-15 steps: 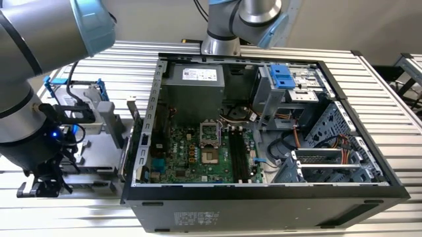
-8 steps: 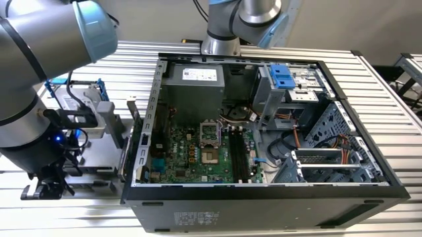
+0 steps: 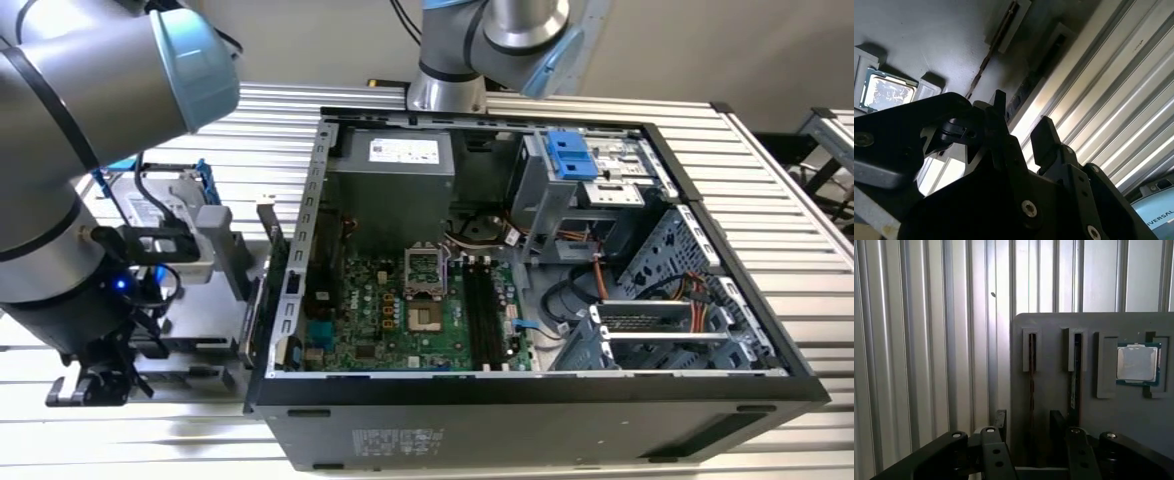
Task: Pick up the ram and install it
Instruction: 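Pick up the ram and move it above insertion slot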
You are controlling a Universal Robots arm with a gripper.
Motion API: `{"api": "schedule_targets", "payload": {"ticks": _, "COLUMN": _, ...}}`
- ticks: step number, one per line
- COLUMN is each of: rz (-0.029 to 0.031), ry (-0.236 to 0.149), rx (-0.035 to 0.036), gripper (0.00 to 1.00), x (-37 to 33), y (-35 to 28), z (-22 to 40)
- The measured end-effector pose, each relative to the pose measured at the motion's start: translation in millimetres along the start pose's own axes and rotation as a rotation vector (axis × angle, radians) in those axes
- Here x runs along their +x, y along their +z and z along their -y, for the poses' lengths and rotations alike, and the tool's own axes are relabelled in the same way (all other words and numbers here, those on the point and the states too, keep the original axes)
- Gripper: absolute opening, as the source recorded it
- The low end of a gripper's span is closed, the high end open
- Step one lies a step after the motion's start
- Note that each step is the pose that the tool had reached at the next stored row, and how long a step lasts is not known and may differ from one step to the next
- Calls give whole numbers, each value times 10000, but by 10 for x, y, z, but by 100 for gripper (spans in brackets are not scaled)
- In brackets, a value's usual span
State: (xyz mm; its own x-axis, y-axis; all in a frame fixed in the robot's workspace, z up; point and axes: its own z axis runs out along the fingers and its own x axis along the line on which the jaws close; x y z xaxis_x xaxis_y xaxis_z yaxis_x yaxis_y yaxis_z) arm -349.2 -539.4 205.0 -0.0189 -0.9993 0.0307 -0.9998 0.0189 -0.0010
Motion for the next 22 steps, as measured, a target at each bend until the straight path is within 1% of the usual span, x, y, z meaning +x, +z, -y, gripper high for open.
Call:
{"api": "schedule_targets", "payload": {"ticks": 1, "rz": 9, "ry": 1, "rx": -1, "gripper": 100, "x": 0, "y": 2, "z": 0}}
{"api": "schedule_targets", "payload": {"ticks": 2, "rz": 31, "ry": 1, "rx": -1, "gripper": 100, "x": 0, "y": 5, "z": 0}}
{"api": "schedule_targets", "payload": {"ticks": 5, "rz": 123, "ry": 1, "rx": -2, "gripper": 100, "x": 0, "y": 10, "z": 0}}
{"api": "schedule_targets", "payload": {"ticks": 6, "rz": 144, "ry": 1, "rx": -1, "gripper": 100, "x": 0, "y": 12, "z": 0}}
{"api": "schedule_targets", "payload": {"ticks": 7, "rz": 151, "ry": 2, "rx": 2, "gripper": 100, "x": -1, "y": 13, "z": 0}}
{"api": "schedule_targets", "payload": {"ticks": 14, "rz": 153, "ry": 2, "rx": 7, "gripper": 100, "x": 0, "y": 14, "z": 0}}
{"api": "schedule_targets", "payload": {"ticks": 18, "rz": 151, "ry": 2, "rx": 6, "gripper": 100, "x": -10, "y": 41, "z": 1}}
{"api": "schedule_targets", "payload": {"ticks": 22, "rz": 151, "ry": 1, "rx": 5, "gripper": 100, "x": -23, "y": 91, "z": 2}}
